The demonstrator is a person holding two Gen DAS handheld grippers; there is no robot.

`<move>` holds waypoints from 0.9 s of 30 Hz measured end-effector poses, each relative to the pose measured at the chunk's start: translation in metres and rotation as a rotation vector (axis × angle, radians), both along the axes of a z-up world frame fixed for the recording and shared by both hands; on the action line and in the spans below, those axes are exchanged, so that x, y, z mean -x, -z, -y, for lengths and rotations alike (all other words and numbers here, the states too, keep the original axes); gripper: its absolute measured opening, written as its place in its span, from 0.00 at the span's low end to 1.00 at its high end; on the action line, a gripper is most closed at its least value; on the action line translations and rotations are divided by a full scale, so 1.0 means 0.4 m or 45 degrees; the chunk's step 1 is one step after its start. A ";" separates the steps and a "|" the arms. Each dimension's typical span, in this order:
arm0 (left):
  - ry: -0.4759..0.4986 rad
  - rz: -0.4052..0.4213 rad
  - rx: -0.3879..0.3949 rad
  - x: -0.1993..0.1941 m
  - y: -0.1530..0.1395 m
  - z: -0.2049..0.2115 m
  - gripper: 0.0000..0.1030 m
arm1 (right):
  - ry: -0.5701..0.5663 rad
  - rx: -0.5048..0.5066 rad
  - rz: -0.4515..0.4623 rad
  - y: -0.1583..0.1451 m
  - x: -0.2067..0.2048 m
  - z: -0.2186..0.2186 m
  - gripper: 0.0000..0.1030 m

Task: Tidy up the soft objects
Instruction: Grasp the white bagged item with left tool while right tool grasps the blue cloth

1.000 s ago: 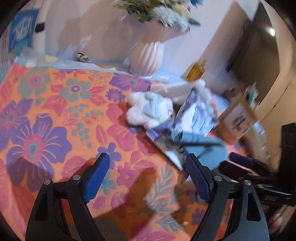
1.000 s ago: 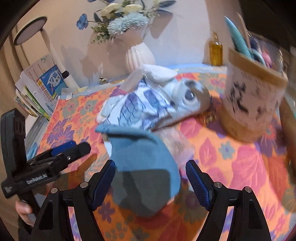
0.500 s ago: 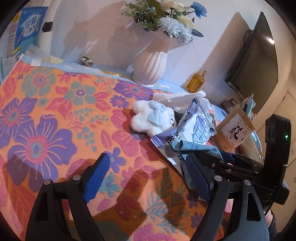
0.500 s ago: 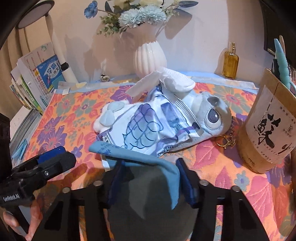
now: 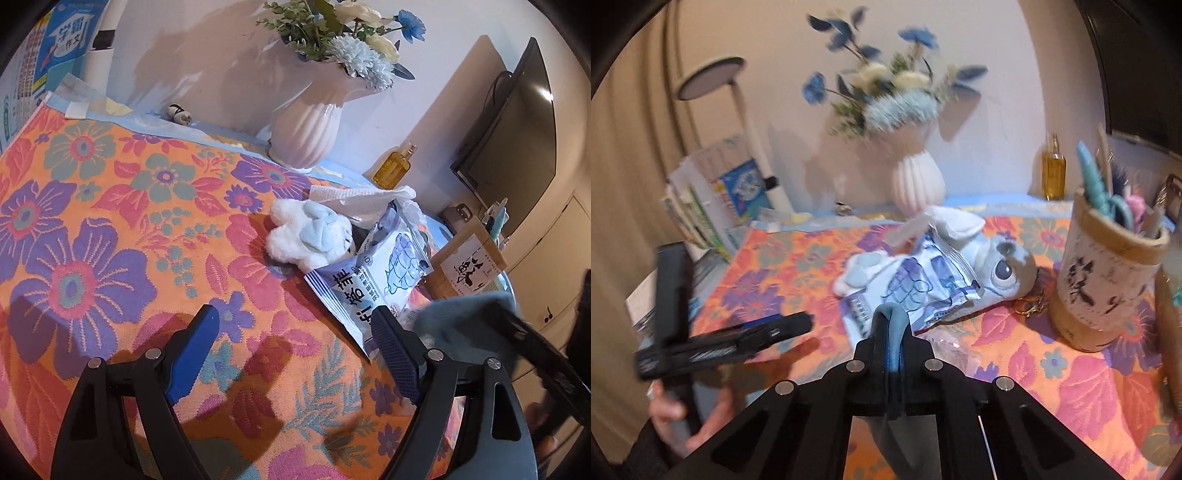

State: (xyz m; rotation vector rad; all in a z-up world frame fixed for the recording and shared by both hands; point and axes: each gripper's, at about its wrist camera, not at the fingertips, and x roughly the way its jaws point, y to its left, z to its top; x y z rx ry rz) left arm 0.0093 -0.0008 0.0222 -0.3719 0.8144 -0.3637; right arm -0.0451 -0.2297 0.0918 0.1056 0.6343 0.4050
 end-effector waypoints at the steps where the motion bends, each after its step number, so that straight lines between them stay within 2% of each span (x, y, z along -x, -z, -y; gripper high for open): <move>1: 0.003 0.003 -0.007 0.001 -0.001 0.003 0.81 | 0.005 0.001 0.018 -0.010 0.017 0.008 0.03; 7: 0.049 0.020 -0.062 0.007 -0.007 0.029 0.81 | 0.099 0.053 0.069 -0.054 0.088 0.076 0.03; 11: 0.155 0.009 -0.142 0.025 -0.022 0.089 0.81 | 0.212 0.125 -0.019 -0.019 0.081 0.132 0.03; 14: 0.271 0.022 -0.156 0.062 -0.052 0.170 0.81 | 0.258 0.084 -0.111 0.031 0.051 0.179 0.03; 17: 0.302 0.022 -0.220 0.064 -0.066 0.233 0.81 | 0.229 0.043 -0.231 0.079 0.021 0.204 0.06; 19: 0.300 0.011 -0.238 0.050 -0.060 0.265 0.81 | 0.206 0.052 -0.313 0.103 0.011 0.208 0.13; 20: 0.296 -0.004 -0.235 0.042 -0.054 0.275 0.81 | 0.193 0.066 -0.342 0.113 0.010 0.210 0.20; 22: 0.295 -0.018 -0.228 0.035 -0.040 0.289 0.81 | 0.180 0.091 -0.353 0.125 0.019 0.215 0.43; 23: 0.291 -0.016 -0.232 0.033 -0.035 0.297 0.81 | 0.193 0.096 -0.339 0.127 0.030 0.222 0.65; 24: 0.288 -0.011 -0.239 0.032 -0.031 0.306 0.80 | 0.197 0.086 -0.324 0.126 0.040 0.228 0.77; 27: 0.268 0.011 -0.256 0.037 -0.024 0.322 0.74 | 0.161 0.006 -0.317 0.126 0.063 0.249 0.79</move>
